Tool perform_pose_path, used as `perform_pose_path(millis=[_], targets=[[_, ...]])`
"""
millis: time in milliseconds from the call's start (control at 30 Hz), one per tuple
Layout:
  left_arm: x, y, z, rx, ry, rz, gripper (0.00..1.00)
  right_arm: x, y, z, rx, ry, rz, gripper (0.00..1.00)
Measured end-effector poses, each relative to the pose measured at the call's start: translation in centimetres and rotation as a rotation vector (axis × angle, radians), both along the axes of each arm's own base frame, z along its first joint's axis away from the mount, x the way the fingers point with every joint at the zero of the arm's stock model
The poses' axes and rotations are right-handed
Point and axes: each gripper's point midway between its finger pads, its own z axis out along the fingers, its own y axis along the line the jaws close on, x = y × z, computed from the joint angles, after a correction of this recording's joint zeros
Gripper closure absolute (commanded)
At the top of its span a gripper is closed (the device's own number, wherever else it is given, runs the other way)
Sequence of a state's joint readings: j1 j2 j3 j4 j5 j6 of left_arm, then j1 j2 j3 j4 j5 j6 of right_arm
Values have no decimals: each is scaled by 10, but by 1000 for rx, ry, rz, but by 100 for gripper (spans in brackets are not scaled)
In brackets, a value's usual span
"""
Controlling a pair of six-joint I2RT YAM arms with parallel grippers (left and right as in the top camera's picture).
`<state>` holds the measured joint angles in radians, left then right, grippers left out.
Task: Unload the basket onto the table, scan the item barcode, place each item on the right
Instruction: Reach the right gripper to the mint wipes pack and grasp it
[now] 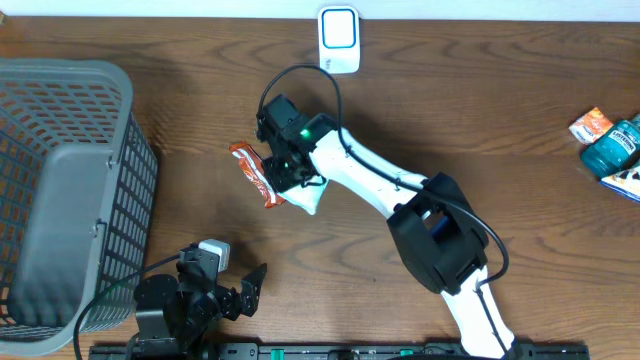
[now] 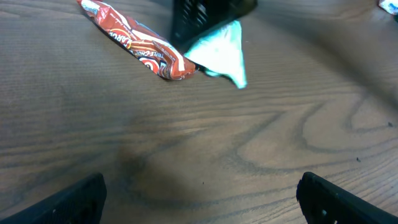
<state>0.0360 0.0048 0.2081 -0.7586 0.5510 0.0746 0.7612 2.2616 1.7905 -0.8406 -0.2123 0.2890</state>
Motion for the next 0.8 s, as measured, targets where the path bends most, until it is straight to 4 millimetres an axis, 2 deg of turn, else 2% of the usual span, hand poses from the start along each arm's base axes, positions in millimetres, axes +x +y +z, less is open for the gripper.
perform_pose_path(millis=[100, 200, 267, 333, 367, 400, 433, 533, 667, 733, 800], targets=[[0, 0, 0, 0, 0, 0, 2, -24, -25, -7, -118, 81, 24, 75], [0, 0, 0, 0, 0, 0, 2, -45, -56, -10, -258, 148, 54, 81], [0, 0, 0, 0, 0, 0, 2, -51, -87, -9, -406, 155, 50, 81], [0, 0, 0, 0, 0, 0, 2, -47, -105, -8, -495, 125, 38, 80], [0, 0, 0, 0, 0, 0, 2, -43, -111, -7, -530, 103, 29, 77], [0, 0, 0, 0, 0, 0, 2, -40, -118, -5, -560, 87, 22, 65], [0, 0, 0, 0, 0, 0, 2, -38, -123, -2, -581, 77, 12, 61], [0, 0, 0, 0, 0, 0, 2, -32, -122, 12, -552, 58, -23, 50], [0, 0, 0, 0, 0, 0, 2, -26, -112, 49, -430, 29, -214, 29], [0, 0, 0, 0, 0, 0, 2, -24, -106, 72, -354, 27, -390, 30], [0, 0, 0, 0, 0, 0, 2, -20, -98, 81, -288, 34, -554, 34]])
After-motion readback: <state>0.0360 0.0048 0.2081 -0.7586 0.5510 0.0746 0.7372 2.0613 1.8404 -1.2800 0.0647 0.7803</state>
